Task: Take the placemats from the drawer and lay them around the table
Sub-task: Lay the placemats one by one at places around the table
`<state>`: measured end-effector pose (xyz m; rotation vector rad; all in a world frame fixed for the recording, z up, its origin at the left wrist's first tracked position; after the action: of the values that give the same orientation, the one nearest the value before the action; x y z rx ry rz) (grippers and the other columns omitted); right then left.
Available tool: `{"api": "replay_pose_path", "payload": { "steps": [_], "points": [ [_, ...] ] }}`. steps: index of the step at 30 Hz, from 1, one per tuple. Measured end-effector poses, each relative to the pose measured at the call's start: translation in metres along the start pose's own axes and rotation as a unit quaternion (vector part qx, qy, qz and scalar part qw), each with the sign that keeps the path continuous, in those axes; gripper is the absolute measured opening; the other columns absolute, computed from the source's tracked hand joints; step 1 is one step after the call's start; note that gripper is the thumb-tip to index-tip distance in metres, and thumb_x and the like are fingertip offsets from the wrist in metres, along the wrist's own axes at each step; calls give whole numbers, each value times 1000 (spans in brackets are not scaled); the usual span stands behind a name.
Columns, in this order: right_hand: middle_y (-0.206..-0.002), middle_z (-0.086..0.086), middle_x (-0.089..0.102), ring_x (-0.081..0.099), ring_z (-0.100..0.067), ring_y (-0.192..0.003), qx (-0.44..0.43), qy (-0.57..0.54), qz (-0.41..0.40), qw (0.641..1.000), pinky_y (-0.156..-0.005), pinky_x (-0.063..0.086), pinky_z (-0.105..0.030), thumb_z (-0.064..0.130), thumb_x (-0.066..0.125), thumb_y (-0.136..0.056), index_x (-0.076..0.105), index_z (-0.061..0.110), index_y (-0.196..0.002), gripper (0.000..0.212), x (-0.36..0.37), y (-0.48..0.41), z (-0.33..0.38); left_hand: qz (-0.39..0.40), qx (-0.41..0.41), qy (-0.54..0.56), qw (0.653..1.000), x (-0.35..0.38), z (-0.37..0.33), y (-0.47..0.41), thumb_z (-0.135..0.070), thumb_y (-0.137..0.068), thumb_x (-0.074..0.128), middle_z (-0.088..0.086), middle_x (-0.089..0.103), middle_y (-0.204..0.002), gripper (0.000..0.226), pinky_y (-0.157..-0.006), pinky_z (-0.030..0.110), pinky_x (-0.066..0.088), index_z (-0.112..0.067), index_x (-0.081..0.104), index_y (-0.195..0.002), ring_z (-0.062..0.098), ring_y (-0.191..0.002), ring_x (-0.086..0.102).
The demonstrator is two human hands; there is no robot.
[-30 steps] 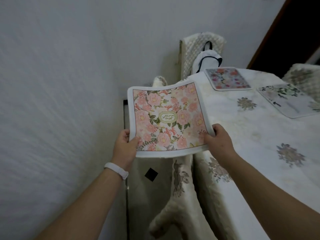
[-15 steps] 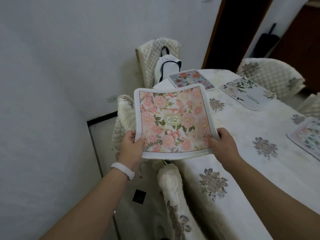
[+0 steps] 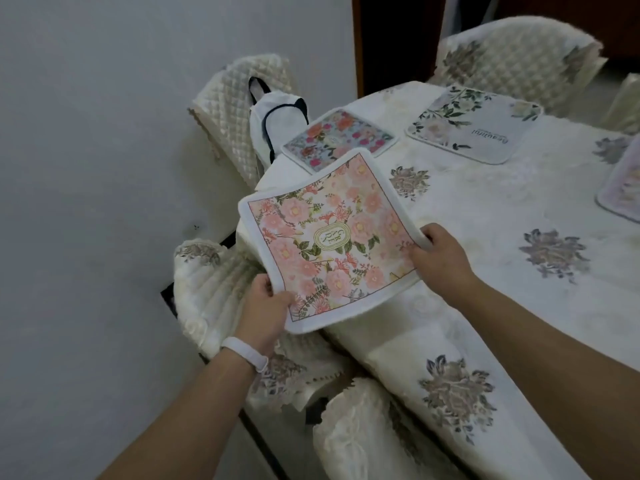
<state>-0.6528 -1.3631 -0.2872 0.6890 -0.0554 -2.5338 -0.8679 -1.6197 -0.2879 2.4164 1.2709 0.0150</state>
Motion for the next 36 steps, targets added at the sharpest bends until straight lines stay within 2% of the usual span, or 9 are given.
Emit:
{"api": "replay_pose_path", "payload": {
  "steps": [11, 16, 18, 20, 22, 25, 30, 33, 36],
  "points": [
    [-73, 2, 53, 49, -14, -62, 44, 47, -18, 998, -52, 32, -31, 18, 53, -87, 45, 24, -80, 13, 39, -36, -39, 69, -80, -73, 992, 20, 43, -72, 6, -86, 58, 6, 68, -109, 34, -88, 52, 54, -21, 58, -105, 27, -99, 66],
    [-74, 0, 56, 50, -15, -62, 93, 52, -34, 994, -51, 34, -30, 18, 55, -86, 49, 23, -82, 9, 67, -50, -47, 95, -111, -93, 985, 15, 69, -104, 7, -87, 59, 1, 66, -106, 36, -91, 48, 52, -24, 56, -104, 27, -101, 63],
    [-78, -2, 58, 53, -18, -64, 135, 40, -59, 988, -52, 38, -30, 18, 56, -86, 53, 21, -87, 4, 73, -51, -55, 103, -124, -99, 982, 17, 78, -111, 6, -86, 57, -3, 64, -101, 36, -80, 37, 54, -26, 56, -102, 22, -95, 62],
    [-83, -2, 61, 58, -21, -71, 190, -12, -103, 976, -56, 46, -31, 18, 58, -82, 57, 21, -90, 8, 76, -45, -64, 98, -140, -123, 978, 18, 87, -113, 6, -86, 54, -5, 62, -96, 35, -66, 26, 48, -23, 54, -107, 14, -86, 60],
    [-93, -6, 65, 66, -28, -84, 250, -118, -158, 948, -69, 58, -44, 16, 60, -77, 59, 22, -92, 17, 79, -32, -75, 106, -167, -109, 974, 23, 97, -110, 6, -86, 53, -2, 61, -101, 39, -75, 26, 47, -22, 50, -113, 16, -86, 59],
    [-102, -14, 65, 68, -37, -92, 303, -228, -220, 899, -77, 58, -59, 10, 65, -82, 56, 20, -98, 20, 94, -4, -86, 153, -206, -90, 962, 36, 110, -106, 2, -86, 60, 1, 64, -102, 30, -80, 32, 49, -19, 52, -106, 17, -88, 61],
    [-100, -6, 65, 69, -25, -86, 321, -214, -236, 892, -77, 60, -49, 11, 64, -86, 51, 24, -109, 30, 135, 34, -83, 306, -230, -179, 906, 61, 118, -96, -13, -90, 62, 12, 68, -95, 16, -53, 31, 52, -11, 54, -103, 26, -70, 68],
    [-101, 1, 65, 66, -18, -90, 333, -194, -234, 893, -80, 57, -41, 7, 66, -82, 47, 26, -115, 42, 151, 46, -81, 407, -143, -306, 849, 63, 106, -110, -23, -87, 66, 5, 66, -77, 14, -52, 25, 48, -15, 57, -82, 17, -55, 60],
    [-107, 0, 65, 65, -17, -94, 337, -188, -234, 892, -83, 55, -41, 5, 65, -82, 44, 28, -118, 47, 163, 49, -77, 444, -57, -394, 803, 54, 84, -145, -31, -88, 65, 0, 53, -52, 35, -52, 23, 41, -16, 50, -61, 16, -48, 50]
  ]
}}
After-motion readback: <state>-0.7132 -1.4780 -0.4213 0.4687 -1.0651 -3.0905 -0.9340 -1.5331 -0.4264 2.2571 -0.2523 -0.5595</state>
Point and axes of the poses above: each hand's wrist, its own y-axis away from the middle knuckle, its own x-axis out of the palm, z = x × y, the point moved 9 cm from there along -y, towards the middle knuckle
